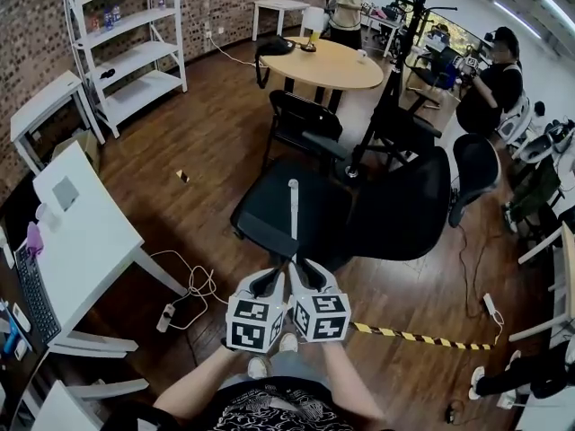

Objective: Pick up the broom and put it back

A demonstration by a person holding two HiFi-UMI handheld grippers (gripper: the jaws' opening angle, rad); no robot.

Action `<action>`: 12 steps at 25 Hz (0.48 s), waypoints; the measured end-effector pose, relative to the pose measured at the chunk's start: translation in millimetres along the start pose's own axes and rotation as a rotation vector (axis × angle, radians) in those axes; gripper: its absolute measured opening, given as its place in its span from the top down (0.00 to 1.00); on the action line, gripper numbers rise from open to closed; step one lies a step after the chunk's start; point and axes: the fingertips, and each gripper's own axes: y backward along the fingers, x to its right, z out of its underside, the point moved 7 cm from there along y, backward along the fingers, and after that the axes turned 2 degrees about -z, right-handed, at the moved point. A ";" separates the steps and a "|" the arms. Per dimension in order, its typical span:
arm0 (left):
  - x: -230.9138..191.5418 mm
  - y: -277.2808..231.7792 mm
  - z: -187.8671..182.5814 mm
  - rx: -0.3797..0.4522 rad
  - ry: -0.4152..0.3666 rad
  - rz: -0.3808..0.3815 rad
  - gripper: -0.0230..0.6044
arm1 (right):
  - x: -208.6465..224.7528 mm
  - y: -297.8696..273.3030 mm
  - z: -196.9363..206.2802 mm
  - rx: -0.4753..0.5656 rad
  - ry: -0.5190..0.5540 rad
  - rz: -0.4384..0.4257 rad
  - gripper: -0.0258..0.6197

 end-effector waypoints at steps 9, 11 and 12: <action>-15.8 -46.2 -27.2 0.026 0.009 -0.034 0.93 | 38.0 -53.7 -17.1 0.008 0.018 -0.013 0.78; -19.1 -56.3 -31.9 0.025 0.008 -0.041 0.91 | 46.2 -65.7 -20.1 0.017 0.024 -0.015 0.78; -21.0 -60.9 -33.8 0.025 0.006 -0.046 0.90 | 49.9 -72.2 -20.8 0.017 0.025 -0.018 0.78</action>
